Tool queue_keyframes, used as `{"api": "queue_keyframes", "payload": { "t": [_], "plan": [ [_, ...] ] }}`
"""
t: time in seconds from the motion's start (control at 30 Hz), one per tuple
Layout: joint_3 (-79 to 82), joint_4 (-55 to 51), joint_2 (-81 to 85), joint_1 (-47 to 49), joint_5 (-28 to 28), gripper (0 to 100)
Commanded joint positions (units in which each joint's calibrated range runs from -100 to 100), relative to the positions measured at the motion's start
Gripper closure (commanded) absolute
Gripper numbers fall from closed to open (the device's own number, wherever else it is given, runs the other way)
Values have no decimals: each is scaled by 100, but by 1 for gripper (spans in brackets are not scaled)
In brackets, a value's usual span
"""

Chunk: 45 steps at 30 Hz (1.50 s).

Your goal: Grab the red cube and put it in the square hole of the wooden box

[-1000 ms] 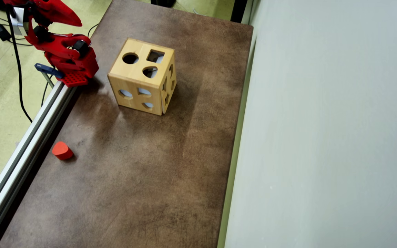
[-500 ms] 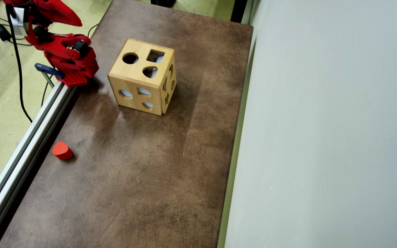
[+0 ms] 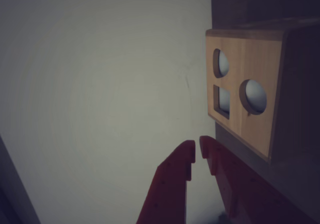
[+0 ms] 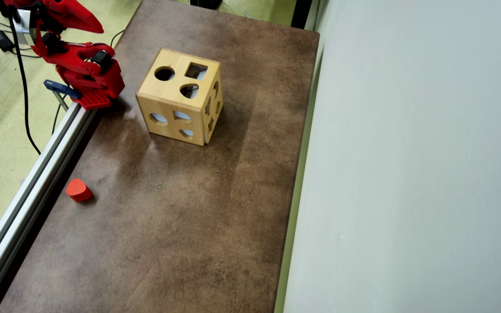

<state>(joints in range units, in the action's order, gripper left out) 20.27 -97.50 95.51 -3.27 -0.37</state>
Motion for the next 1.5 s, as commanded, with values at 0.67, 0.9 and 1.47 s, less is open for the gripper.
{"api": "queue_keyframes", "payload": {
  "t": [0.67,0.9,1.47],
  "plan": [
    [39,-25,-26,0,15,97],
    [39,-33,-26,0,20,97],
    [39,-33,-26,8,20,97]
  ]
}}
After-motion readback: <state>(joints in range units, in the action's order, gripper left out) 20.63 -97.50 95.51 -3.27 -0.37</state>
